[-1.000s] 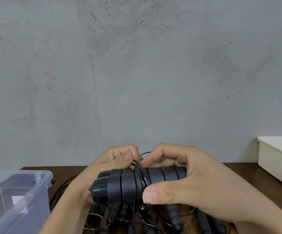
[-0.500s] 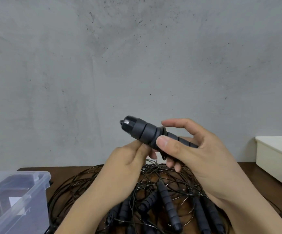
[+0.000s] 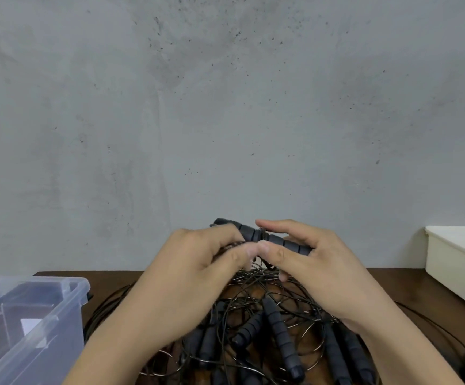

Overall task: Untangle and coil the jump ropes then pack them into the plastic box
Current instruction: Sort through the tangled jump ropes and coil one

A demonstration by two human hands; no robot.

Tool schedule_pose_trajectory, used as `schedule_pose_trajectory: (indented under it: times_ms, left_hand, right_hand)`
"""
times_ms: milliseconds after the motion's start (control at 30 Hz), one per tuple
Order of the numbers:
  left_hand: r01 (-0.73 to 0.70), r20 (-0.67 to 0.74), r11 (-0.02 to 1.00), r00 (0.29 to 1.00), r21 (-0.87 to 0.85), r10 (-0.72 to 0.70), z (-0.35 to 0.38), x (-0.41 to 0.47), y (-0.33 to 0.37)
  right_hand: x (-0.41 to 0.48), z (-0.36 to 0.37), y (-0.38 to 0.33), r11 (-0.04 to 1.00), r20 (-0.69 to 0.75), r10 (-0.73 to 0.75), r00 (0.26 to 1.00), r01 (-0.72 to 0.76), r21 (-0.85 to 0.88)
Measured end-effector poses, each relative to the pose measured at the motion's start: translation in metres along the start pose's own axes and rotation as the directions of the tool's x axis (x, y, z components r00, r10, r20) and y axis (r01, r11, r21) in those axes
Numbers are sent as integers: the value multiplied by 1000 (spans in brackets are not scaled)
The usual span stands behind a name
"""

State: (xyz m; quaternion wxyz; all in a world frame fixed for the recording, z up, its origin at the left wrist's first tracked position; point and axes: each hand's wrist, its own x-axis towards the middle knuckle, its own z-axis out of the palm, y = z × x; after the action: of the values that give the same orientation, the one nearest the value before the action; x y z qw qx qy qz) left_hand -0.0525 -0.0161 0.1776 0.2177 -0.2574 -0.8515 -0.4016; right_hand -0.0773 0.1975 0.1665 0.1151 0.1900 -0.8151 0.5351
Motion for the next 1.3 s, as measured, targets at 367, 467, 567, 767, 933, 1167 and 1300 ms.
schedule_pose_trajectory:
  times_ms: [367, 467, 567, 767, 933, 1167, 1300]
  left_hand:
    - [59, 46, 884, 998, -464, -43, -12, 10, -49]
    - [63, 109, 820, 994, -569, -1, -8, 15, -58]
    - [84, 160, 770, 987, -633, 24, -1, 17, -56]
    - [195, 114, 856, 981, -479, -159, 21, 16, -51]
    - [165, 108, 959, 984, -230, -143, 34, 19, -32]
    - [3, 73, 985, 997, 173, -16, 24, 4, -6]
    - [-34, 60, 978, 998, 206, 22, 8, 2, -7]
  right_hand:
    - [-14, -12, -19, 994, 464, 51, 884, -91, 63]
    - [-16, -13, -24, 979, 485, -22, 874, -78, 186]
    - [-16, -15, -21, 972, 412, -65, 909, -36, 234]
    - [-15, -14, -20, 883, 189, -93, 978, -6, 469]
    - [-15, -9, -23, 943, -99, -101, 990, 127, 306]
    - [-15, -4, -22, 986, -258, -137, 956, 156, 54]
    - [-13, -5, -17, 996, -145, -85, 986, 79, -45]
